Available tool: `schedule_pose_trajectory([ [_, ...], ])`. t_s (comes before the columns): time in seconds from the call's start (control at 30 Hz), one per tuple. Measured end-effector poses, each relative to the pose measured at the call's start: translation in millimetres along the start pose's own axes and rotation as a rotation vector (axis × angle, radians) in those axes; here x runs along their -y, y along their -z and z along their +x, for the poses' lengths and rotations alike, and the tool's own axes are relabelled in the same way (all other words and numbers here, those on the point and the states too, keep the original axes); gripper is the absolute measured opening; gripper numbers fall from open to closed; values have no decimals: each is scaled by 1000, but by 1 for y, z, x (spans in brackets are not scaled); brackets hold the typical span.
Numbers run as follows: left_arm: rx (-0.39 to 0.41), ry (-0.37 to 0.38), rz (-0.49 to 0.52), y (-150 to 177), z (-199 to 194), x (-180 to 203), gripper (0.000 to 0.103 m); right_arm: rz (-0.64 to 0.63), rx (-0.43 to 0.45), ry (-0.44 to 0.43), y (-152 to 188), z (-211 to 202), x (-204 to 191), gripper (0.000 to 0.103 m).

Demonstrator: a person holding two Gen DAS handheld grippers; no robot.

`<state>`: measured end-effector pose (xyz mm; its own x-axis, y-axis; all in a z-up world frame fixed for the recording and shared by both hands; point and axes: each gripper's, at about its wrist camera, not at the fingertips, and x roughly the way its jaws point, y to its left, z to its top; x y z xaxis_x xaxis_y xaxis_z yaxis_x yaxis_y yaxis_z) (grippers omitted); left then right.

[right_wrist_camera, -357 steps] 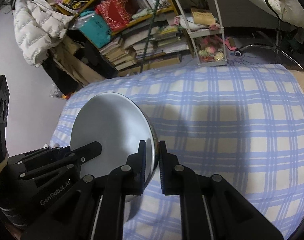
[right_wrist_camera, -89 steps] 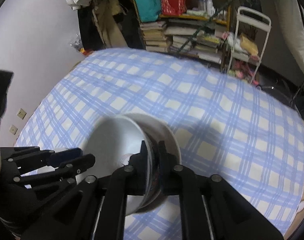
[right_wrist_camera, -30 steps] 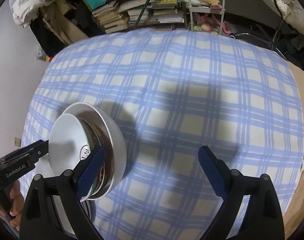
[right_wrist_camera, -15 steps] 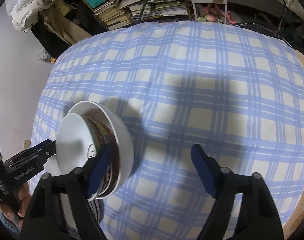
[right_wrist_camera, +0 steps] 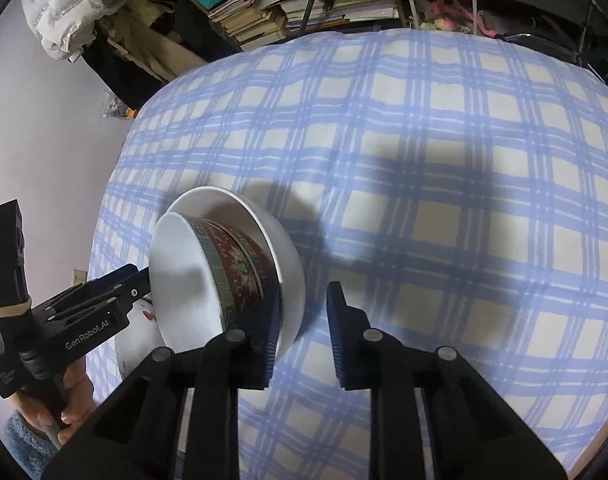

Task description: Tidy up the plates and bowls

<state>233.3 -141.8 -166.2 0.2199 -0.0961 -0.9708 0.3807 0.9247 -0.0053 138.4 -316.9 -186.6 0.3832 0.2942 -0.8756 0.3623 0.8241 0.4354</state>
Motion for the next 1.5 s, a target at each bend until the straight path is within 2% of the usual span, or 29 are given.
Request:
schedule_pose_trajectory([
  [0.17, -13, -12, 6, -2, 1, 1, 48, -28, 2, 34, 0, 6, -7, 24],
  [0.23, -7, -27, 25, -1, 2, 4, 47, -29, 4, 30, 0, 8, -7, 19],
  [0.33, 1, -39, 53, 0, 2, 7, 45, -29, 5, 29, 0, 10, -7, 19],
  [0.5, 4, -14, 32, 1, 3, 9, 28, -12, 9, 26, 0, 11, -9, 18],
  [0.53, 8, -11, 30, 2, 2, 11, 23, -17, 11, 23, 1, 12, -12, 12],
  [0.67, 13, 2, 35, 4, 3, 20, 2, -21, 26, 25, 2, 13, -14, 11],
  [0.93, -22, 69, -26, 0, 7, 9, 2, 0, 7, 15, -2, 15, -8, 11],
  [1.17, -46, 68, -16, -3, 10, 7, 3, -1, -15, 64, -6, 16, -17, 11],
  [1.5, -36, 62, -18, -3, 15, 6, 2, -19, -17, 107, -7, 19, -27, 11],
])
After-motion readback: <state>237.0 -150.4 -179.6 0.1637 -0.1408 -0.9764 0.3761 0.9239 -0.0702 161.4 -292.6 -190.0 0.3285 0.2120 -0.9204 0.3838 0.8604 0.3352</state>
